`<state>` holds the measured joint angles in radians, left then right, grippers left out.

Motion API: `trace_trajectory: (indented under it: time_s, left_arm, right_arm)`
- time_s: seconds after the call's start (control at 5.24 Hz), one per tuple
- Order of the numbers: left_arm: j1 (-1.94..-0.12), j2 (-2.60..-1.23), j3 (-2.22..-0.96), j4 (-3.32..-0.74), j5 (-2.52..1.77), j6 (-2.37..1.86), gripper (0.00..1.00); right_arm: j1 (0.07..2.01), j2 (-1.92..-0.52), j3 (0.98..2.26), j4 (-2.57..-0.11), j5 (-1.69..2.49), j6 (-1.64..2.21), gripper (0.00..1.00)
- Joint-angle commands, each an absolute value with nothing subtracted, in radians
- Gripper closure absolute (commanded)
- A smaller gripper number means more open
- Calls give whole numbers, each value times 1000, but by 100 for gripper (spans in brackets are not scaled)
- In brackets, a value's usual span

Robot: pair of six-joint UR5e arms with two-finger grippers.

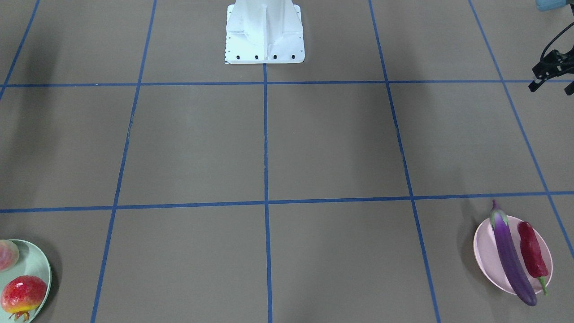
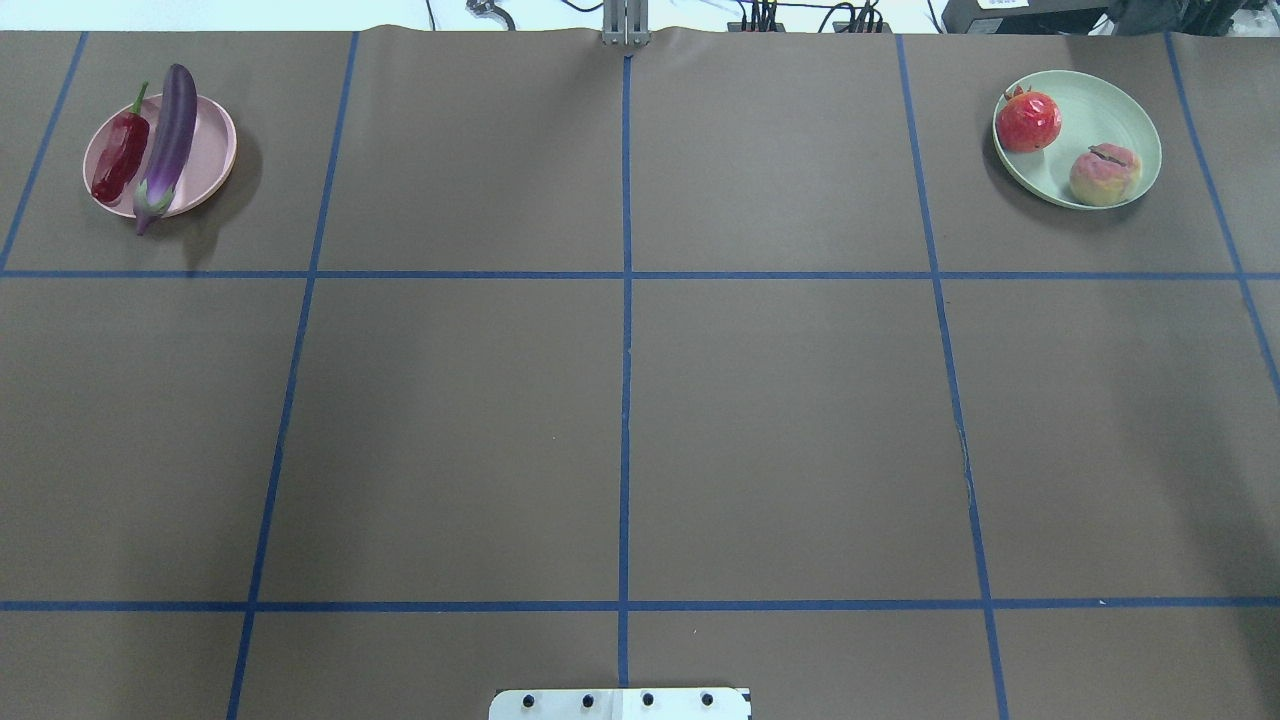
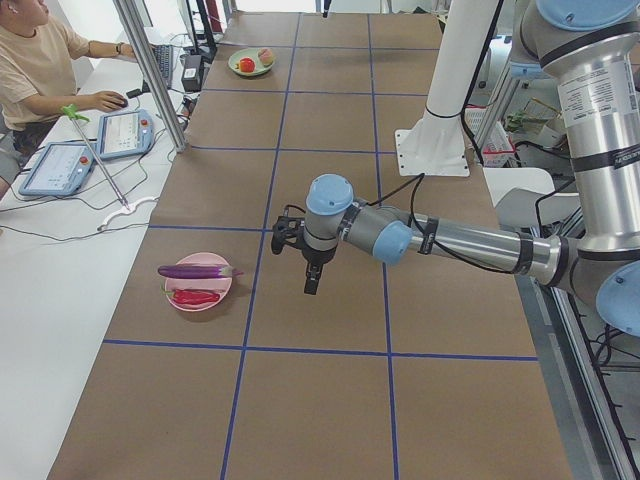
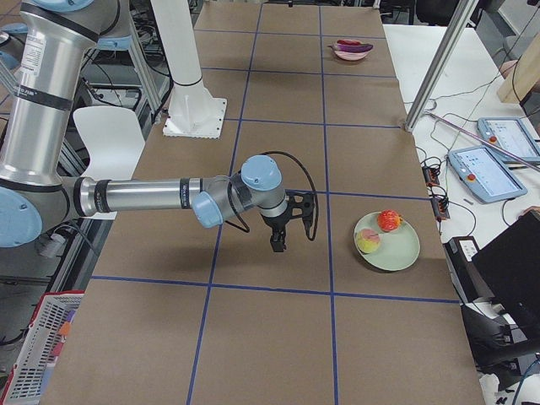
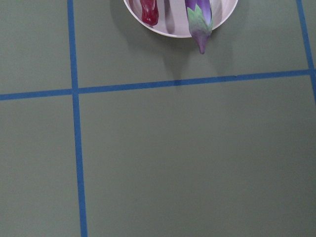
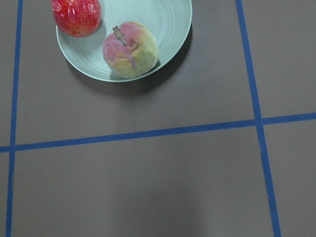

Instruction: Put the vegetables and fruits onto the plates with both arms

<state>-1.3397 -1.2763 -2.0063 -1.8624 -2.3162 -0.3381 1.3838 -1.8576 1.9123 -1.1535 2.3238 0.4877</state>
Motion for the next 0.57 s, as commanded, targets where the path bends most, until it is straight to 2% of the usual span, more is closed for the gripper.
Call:
trace_trajectory:
  time_s: [0.0,0.19,0.38]
  left_arm:
    - [-1354,-1267,-1990,-1850,-2316,-222,0]
    - [-1388,-1296,-2002,-1722,-2324,-212,0]
    - [-1393,-1366,-1993,-1592,-2322,-125,0]
  right_arm:
    - [1393,-1803,1917,-1275,2335,360,0]
    - [1443,-1780,1921,-1376,2385,207,0]
    - [1481,-1658,1924,-1610,2382,98,0]
